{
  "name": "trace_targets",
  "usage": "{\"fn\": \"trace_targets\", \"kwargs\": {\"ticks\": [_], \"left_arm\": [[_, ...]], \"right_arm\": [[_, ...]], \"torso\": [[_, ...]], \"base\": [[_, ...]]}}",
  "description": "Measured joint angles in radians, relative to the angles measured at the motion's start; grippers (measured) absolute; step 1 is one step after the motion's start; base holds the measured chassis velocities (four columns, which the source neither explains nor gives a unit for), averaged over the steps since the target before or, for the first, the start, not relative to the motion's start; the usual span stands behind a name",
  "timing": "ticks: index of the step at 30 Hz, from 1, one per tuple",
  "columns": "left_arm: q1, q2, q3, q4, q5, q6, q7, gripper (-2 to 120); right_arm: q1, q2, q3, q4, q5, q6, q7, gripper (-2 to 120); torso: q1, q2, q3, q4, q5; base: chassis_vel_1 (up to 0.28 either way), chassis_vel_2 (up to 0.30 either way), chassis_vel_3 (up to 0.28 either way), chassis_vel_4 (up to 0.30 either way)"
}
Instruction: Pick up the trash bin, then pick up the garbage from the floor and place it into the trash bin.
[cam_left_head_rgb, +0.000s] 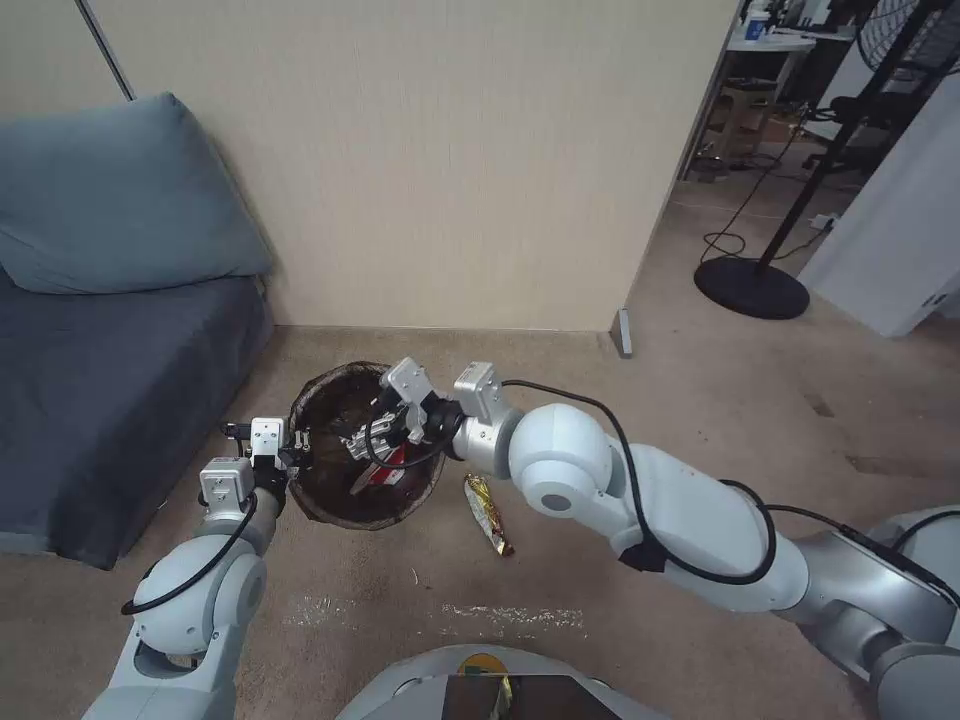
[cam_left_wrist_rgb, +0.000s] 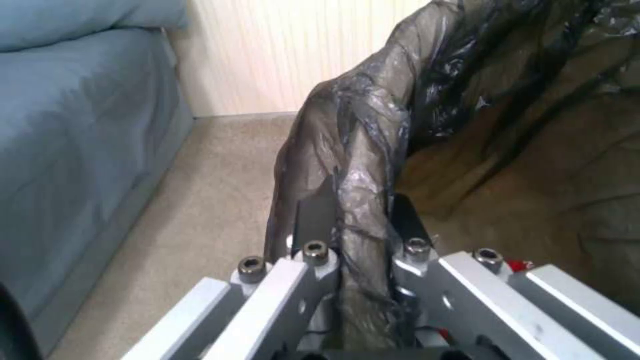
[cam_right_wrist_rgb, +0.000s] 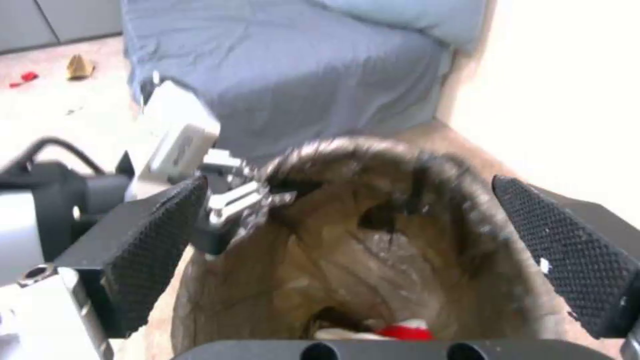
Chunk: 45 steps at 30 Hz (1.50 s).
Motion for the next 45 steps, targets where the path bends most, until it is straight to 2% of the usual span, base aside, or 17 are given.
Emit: {"fn": "trace_targets", "kwargs": {"ticks": [9, 15, 19, 20, 23, 38, 45], "left_arm": [[-0.002, -0.002, -0.003, 0.003, -0.001, 0.000, 0.000, 3], [-0.004, -0.004, -0.003, 0.004, -0.001, -0.001, 0.001, 3], [-0.002, -0.007, -0.005, 0.003, 0.000, -0.002, 0.001, 3], [-0.002, -0.007, -0.005, 0.003, 0.000, -0.002, 0.001, 3], [0.000, -0.008, -0.005, -0.001, 0.000, -0.002, 0.002, 3], [0.004, -0.005, -0.014, -0.013, -0.003, -0.002, 0.003, 3], [0.005, -0.004, -0.011, -0.017, -0.003, -0.002, 0.003, 3]], "right_arm": [[-0.014, -0.053, 0.128, 0.056, 0.023, 0.010, -0.008, 100], [-0.079, -0.088, 0.234, 0.062, 0.022, 0.022, -0.009, 100], [-0.165, -0.126, 0.368, 0.064, 0.010, 0.025, -0.025, 100], [-0.165, -0.126, 0.368, 0.064, 0.010, 0.025, -0.025, 100], [-0.237, -0.148, 0.452, 0.065, -0.006, 0.026, -0.041, 100], [-0.611, -0.173, 0.650, 0.045, -0.181, 0.077, -0.103, 100], [-0.708, -0.166, 0.683, 0.025, -0.259, 0.093, -0.137, 100]], "torso": [[0.000, 0.000, 0.000, 0.0000, 0.0000], [0.000, 0.000, 0.000, 0.0000, 0.0000], [0.000, 0.000, 0.000, 0.0000, 0.0000], [0.000, 0.000, 0.000, 0.0000, 0.0000], [0.000, 0.000, 0.000, 0.0000, 0.0001], [0.000, 0.000, 0.000, 0.0000, 0.0001], [0.000, 0.000, 0.000, 0.0000, 0.0000]], "base": [[0.000, 0.000, 0.000, 0.000], [0.000, 0.000, 0.000, 0.000], [0.000, 0.000, 0.000, 0.000], [0.000, 0.000, 0.000, 0.000], [0.000, 0.000, 0.000, 0.000], [0.000, 0.000, 0.000, 0.000], [0.000, 0.000, 0.000, 0.000]]}}
